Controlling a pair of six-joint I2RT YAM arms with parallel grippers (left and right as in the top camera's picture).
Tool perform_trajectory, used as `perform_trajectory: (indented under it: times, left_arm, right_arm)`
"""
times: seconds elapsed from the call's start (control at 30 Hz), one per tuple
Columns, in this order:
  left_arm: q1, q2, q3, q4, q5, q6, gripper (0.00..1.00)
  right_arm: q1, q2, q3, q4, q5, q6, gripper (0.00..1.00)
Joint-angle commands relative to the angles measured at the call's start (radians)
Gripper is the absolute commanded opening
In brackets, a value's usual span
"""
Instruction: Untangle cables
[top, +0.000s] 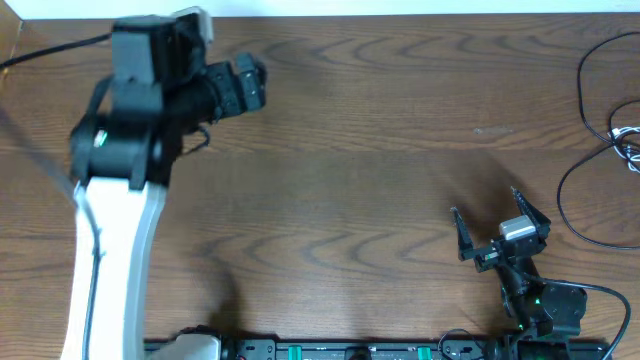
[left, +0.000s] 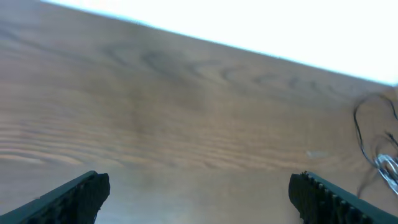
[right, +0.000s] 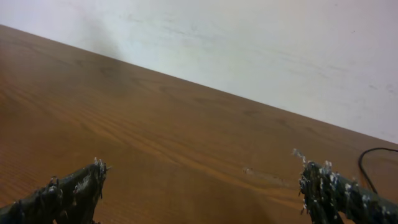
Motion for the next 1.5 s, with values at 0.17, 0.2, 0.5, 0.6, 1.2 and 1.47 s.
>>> perform_trajectory:
  times: [0.17,0.2,0.5,0.6,1.2,1.47]
  left_arm:
    - [0.003,-0.215,-0.188,-0.002,-0.296,0.026,0.98]
    - [0.003,-0.248,-0.228,0.009,-0.327,0.035,0.98]
    - [0.003,-0.608,-0.767,0.588,-0.381,0.140,0.98]
    - [0.003,-0.722,-0.953,0.797,-0.328,0.224,0.98]
    - [0.081,-1.220,-1.562,1.023,-0.327,0.423,0.98]
    - [0.089,-1.348,-1.653,0.874,-0.326,0.423,0.98]
  right_arm:
    - [0.007,-0.007,-0.004,-0.002,0.008,-0.004,0.99]
    - [0.007,-0.007,-0.004,-0.002,0.008,-0.004,0.99]
    - [0.007,-0.007,-0.004,-0.002,0.008,-0.004,0.99]
    - [0.007,-0.007,-0.004,-0.002,0.008,-0.004,0.99]
    - [0.007,-0.007,-0.004,-0.002,0.008,-0.003,0.99]
    - [0.007,-0.007,-0.004,-0.002,0.008,-0.004,0.99]
